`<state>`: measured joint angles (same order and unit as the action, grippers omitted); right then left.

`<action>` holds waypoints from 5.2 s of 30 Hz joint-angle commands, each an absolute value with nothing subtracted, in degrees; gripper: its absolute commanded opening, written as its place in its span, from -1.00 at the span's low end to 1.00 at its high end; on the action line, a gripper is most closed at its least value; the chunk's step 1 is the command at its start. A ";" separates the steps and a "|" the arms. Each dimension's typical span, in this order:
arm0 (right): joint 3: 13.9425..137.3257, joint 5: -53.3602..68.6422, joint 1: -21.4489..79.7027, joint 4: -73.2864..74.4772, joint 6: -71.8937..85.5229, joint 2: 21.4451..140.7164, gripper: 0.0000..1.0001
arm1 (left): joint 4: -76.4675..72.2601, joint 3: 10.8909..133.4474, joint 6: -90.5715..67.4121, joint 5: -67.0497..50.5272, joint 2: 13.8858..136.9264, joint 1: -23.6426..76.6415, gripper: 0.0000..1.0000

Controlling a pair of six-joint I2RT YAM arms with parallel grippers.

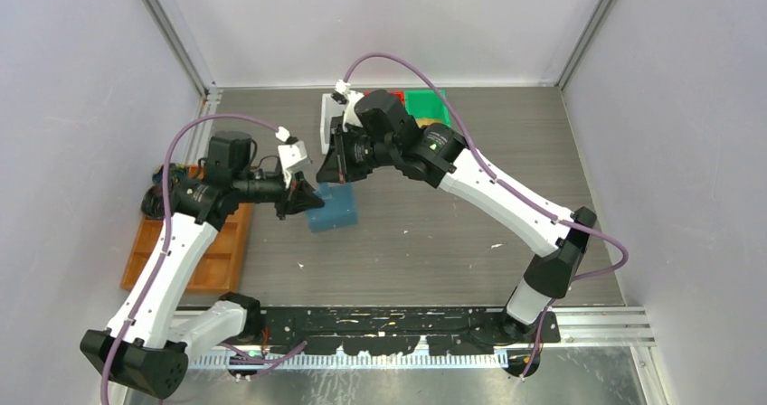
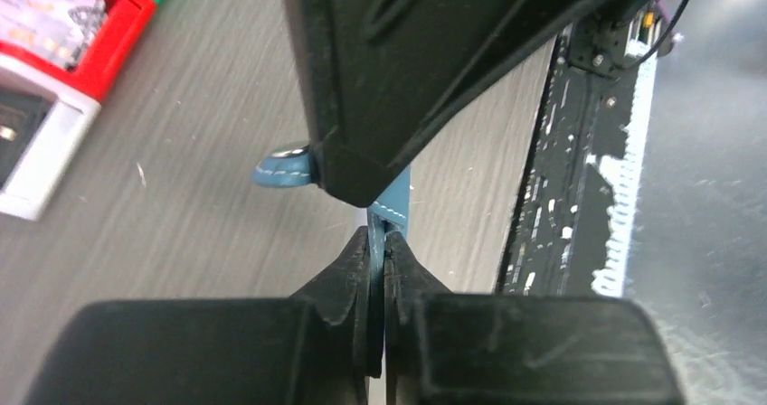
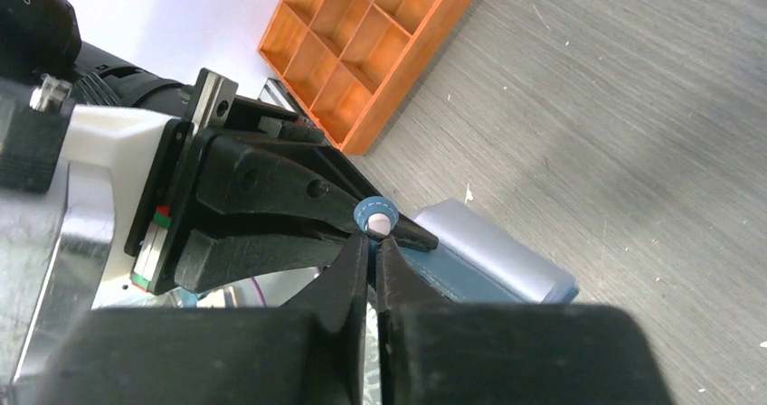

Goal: Take the credit cards out of the card holder
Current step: Open the card holder at the center of the board.

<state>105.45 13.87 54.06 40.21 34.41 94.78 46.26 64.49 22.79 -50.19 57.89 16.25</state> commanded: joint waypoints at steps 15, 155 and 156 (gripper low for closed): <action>91.81 25.82 37.00 38.41 43.80 84.47 0.96 | 49.41 50.29 118.81 -54.48 37.91 19.31 -1.00; 65.75 43.41 47.45 -18.87 44.86 66.70 0.42 | 33.42 84.47 -18.05 -33.68 54.77 19.29 -1.00; 66.07 42.97 47.44 -17.95 44.84 66.93 0.40 | 33.76 84.94 -18.38 -33.37 55.08 19.29 -1.00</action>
<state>64.79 42.57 47.07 -15.49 42.06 66.39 34.59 81.56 -18.72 -39.18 54.37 19.44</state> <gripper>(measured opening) 0.712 0.016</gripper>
